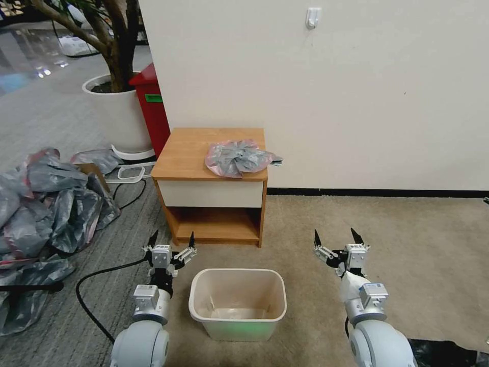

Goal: Pick up the garbage bag from the table and place it over the trash can.

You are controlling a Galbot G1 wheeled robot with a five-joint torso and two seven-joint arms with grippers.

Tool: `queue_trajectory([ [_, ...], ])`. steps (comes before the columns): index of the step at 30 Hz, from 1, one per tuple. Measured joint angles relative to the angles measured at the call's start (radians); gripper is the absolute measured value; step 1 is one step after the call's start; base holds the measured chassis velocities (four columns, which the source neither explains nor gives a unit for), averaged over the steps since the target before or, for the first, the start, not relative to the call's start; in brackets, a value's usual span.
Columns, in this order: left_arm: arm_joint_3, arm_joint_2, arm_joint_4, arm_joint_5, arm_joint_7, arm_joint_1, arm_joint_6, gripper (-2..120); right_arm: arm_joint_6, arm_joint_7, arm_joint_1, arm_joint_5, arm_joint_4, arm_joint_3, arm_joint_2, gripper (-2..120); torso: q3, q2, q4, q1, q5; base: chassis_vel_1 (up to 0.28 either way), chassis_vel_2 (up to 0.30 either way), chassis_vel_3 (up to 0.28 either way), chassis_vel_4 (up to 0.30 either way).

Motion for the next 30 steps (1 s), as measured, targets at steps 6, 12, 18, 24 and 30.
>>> queue_trajectory([
  [6, 0.000, 0.000, 0.000, 0.000, 0.000, 0.000, 0.000, 100, 0.000, 0.000, 0.000, 0.000, 0.000, 0.000, 0.000, 100, 0.000, 0.000, 0.0000, 0.000, 0.0000, 0.000, 0.000, 0.000, 0.000],
  [12, 0.000, 0.000, 0.000, 0.000, 0.000, 0.000, 0.000, 100, 0.000, 0.000, 0.000, 0.000, 0.000, 0.000, 0.000, 100, 0.000, 0.000, 0.0000, 0.000, 0.0000, 0.000, 0.000, 0.000, 0.000],
  [18, 0.000, 0.000, 0.000, 0.000, 0.000, 0.000, 0.000, 100, 0.000, 0.000, 0.000, 0.000, 0.000, 0.000, 0.000, 100, 0.000, 0.000, 0.0000, 0.000, 0.0000, 0.000, 0.000, 0.000, 0.000],
  [24, 0.000, 0.000, 0.000, 0.000, 0.000, 0.000, 0.000, 100, 0.000, 0.000, 0.000, 0.000, 0.000, 0.000, 0.000, 100, 0.000, 0.000, 0.0000, 0.000, 0.0000, 0.000, 0.000, 0.000, 0.000],
  [30, 0.000, 0.000, 0.000, 0.000, 0.000, 0.000, 0.000, 100, 0.000, 0.000, 0.000, 0.000, 0.000, 0.000, 0.000, 100, 0.000, 0.000, 0.0000, 0.000, 0.0000, 0.000, 0.000, 0.000, 0.000],
])
